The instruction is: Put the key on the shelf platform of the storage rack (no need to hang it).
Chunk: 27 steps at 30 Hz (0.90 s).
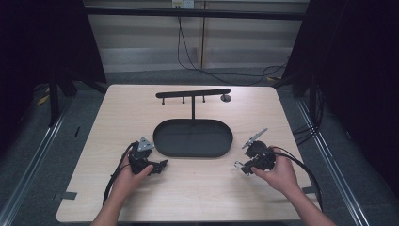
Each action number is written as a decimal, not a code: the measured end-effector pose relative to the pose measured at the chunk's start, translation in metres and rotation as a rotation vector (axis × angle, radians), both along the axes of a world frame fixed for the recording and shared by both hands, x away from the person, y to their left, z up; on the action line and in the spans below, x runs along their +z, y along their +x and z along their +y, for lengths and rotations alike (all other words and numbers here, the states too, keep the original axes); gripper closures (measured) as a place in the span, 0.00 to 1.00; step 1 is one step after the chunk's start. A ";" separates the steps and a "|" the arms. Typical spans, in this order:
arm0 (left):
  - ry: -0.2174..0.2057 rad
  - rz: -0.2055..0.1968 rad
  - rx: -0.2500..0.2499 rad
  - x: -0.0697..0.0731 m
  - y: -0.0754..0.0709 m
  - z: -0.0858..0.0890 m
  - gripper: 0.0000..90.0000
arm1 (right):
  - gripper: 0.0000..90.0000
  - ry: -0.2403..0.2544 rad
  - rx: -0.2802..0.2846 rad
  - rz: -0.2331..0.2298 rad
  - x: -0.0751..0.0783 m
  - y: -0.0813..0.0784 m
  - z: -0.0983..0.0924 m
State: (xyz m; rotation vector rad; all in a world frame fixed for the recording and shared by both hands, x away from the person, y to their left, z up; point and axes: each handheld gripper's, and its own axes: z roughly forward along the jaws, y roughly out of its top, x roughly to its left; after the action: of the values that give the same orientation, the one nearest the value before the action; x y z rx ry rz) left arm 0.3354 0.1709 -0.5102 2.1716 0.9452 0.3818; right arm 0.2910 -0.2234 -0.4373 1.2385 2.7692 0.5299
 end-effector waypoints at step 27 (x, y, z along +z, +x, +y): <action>0.000 0.000 0.000 0.000 0.000 0.000 0.14 | 0.82 -0.011 0.026 -0.026 0.017 0.025 0.029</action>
State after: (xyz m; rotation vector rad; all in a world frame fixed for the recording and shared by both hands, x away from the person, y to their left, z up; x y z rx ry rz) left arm 0.3354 0.1709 -0.5103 2.1712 0.9458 0.3815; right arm 0.3158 -0.1943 -0.4202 1.1862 2.7667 0.5277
